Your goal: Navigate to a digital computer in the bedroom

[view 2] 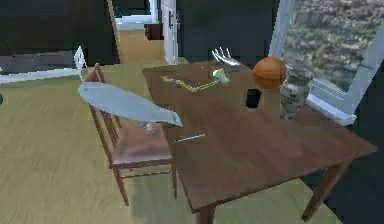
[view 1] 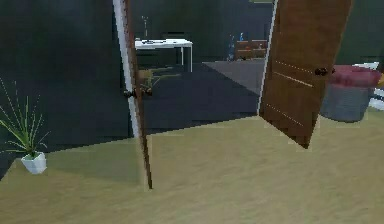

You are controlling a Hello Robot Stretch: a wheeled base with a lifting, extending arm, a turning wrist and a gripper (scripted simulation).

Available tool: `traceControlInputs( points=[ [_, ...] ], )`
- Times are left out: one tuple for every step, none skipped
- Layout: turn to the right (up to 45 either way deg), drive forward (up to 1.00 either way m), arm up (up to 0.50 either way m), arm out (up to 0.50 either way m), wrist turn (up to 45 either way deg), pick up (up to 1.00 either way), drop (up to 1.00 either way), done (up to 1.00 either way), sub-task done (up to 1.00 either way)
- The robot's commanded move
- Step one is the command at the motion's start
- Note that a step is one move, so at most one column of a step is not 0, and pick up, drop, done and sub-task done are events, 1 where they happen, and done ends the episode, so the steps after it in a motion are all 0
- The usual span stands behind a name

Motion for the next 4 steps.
traceControlInputs(
  points=[
    [33.0,0.0,0.0,0.0,0.0,0.0,0.0,0.0,0.0],
    [0.0,0.95,0.0,0.0,0.0,0.0,0.0,0.0,0.0],
    [45.0,0.0,0.0,0.0,0.0,0.0,0.0,0.0,0.0],
    [0.0,0.1,0.0,0.0,0.0,0.0,0.0,0.0,0.0]
  ],
)
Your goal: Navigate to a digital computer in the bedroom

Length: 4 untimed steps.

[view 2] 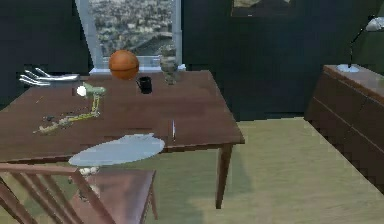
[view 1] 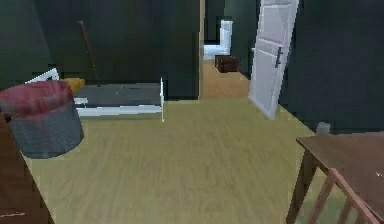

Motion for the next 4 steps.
traceControlInputs(
  points=[
    [-21.0,0.0,0.0,0.0,0.0,0.0,0.0,0.0,0.0],
    [0.0,0.4,0.0,0.0,0.0,0.0,0.0,0.0,0.0],
    [36.0,0.0,0.0,0.0,0.0,0.0,0.0,0.0,0.0],
    [0.0,1.0,0.0,0.0,0.0,0.0,0.0,0.0,0.0]
  ],
)
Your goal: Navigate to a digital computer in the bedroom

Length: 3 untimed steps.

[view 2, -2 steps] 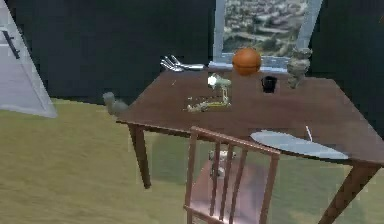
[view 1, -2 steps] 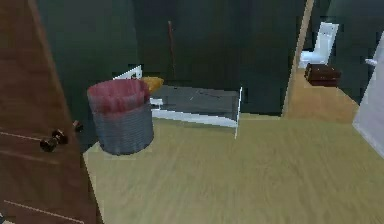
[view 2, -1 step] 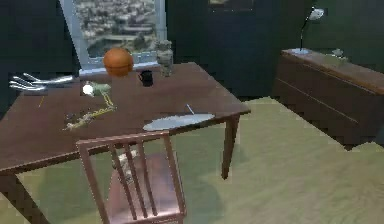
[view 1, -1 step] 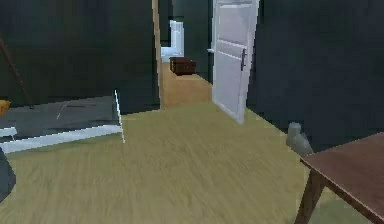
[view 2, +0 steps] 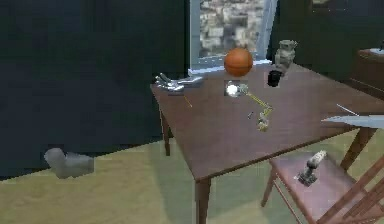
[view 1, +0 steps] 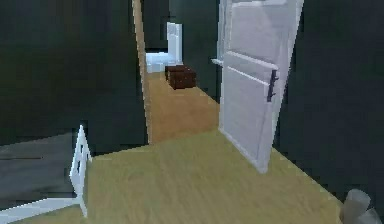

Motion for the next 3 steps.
traceControlInputs(
  points=[
    [0.0,1.0,0.0,0.0,0.0,0.0,0.0,0.0,0.0],
    [0.0,1.0,0.0,0.0,0.0,0.0,0.0,0.0,0.0],
    [45.0,0.0,0.0,0.0,0.0,0.0,0.0,0.0,0.0]
  ],
)
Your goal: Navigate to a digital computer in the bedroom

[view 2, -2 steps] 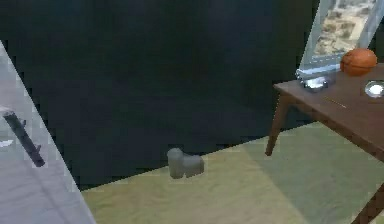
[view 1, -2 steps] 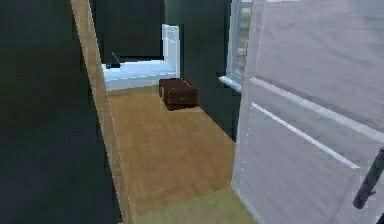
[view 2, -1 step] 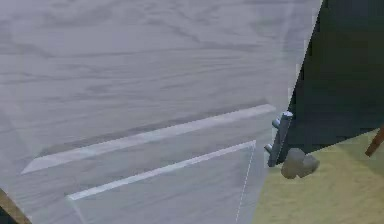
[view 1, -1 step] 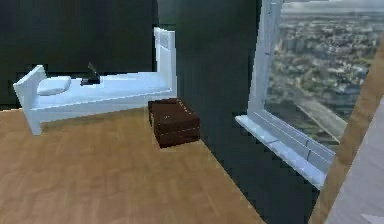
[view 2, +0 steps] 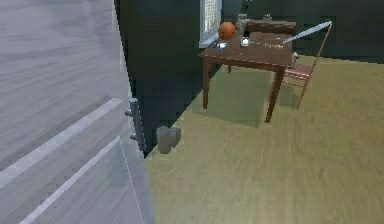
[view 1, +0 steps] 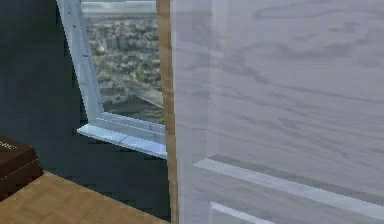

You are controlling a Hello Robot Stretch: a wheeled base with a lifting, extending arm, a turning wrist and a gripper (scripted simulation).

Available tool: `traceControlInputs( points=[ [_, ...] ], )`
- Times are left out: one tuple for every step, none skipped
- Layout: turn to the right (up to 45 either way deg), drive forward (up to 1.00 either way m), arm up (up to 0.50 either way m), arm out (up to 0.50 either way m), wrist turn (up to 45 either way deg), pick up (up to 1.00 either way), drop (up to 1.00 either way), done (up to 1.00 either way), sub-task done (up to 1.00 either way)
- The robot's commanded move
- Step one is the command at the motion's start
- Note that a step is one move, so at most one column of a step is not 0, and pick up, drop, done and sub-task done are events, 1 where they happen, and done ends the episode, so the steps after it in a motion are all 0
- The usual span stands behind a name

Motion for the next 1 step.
traceControlInputs(
  points=[
    [3.0,0.0,0.0,0.0,0.0,0.0,0.0,0.0,0.0]
  ],
)
